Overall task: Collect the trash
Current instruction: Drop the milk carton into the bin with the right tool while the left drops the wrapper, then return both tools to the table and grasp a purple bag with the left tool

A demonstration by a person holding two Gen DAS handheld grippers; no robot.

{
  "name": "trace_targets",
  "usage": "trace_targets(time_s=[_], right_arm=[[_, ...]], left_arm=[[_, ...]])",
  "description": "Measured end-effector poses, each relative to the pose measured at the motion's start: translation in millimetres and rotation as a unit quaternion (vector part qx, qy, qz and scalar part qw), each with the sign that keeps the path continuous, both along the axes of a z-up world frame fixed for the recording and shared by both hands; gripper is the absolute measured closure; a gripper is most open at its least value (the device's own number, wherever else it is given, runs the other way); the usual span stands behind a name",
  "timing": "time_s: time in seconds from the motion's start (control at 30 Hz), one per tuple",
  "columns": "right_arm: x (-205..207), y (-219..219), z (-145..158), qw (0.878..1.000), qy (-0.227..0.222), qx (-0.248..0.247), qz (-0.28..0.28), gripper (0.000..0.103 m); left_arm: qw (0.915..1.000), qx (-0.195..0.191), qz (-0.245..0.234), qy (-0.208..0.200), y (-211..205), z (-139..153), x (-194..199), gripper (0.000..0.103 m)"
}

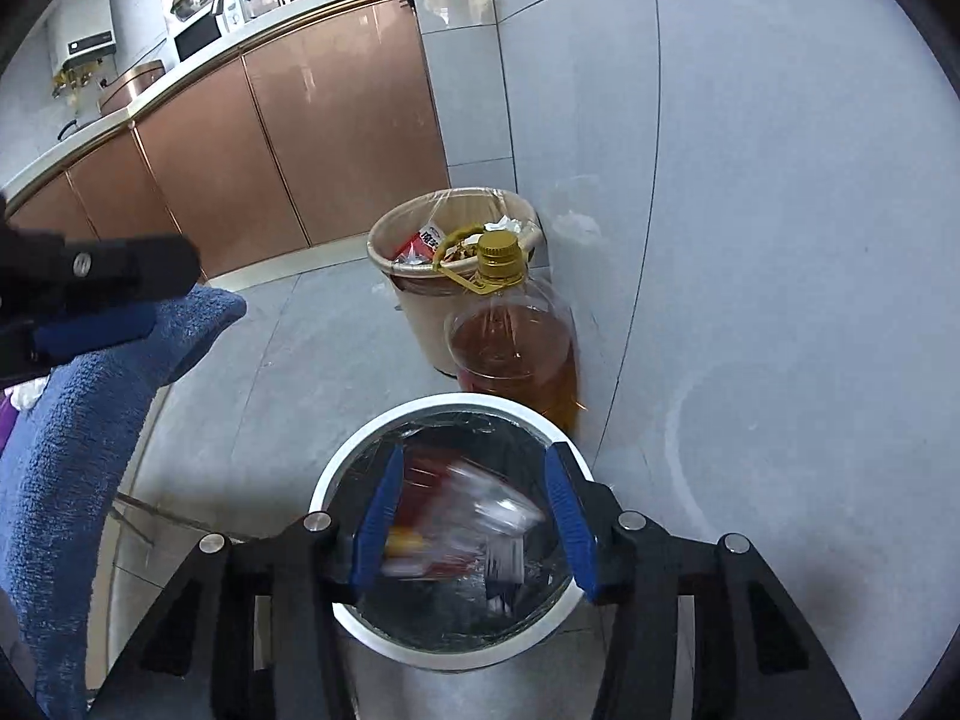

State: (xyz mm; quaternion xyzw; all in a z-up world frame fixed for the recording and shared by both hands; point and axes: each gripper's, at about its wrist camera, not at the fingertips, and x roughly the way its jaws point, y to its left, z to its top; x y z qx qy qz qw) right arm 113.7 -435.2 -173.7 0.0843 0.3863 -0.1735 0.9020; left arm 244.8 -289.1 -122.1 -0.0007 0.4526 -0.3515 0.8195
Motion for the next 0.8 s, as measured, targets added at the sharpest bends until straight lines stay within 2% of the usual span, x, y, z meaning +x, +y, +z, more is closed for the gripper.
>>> trace_targets(time_s=[0.17,0.23,0.37,0.63,0.8], right_arm=[[-3.3,11.7,13.9,1.000,-0.014,-0.004,0.006,0.052],[-8.5,20.3,23.2,1.000,-0.023,-0.008,0.011,0.048],[-21.3,42.2,45.2,0.998,-0.047,-0.022,0.028,0.047],[-55.3,92.1,117.3,0.989,-0.122,-0.043,0.073,0.044],[-75.1,130.3,160.0,0.979,-0.162,-0.037,0.121,0.043]], left_arm=[[0.9993,-0.026,0.018,-0.019,18.3,20.9,-8.1,0.046],[0.9973,-0.045,0.041,-0.042,33.2,35.2,-15.6,0.046],[0.9881,-0.073,0.087,-0.103,68.5,69.3,-36.9,0.046],[0.9822,-0.059,0.092,-0.153,132.4,134.1,-80.9,0.046],[0.9730,-0.047,0.120,-0.191,181.1,162.0,-112.3,0.046]])
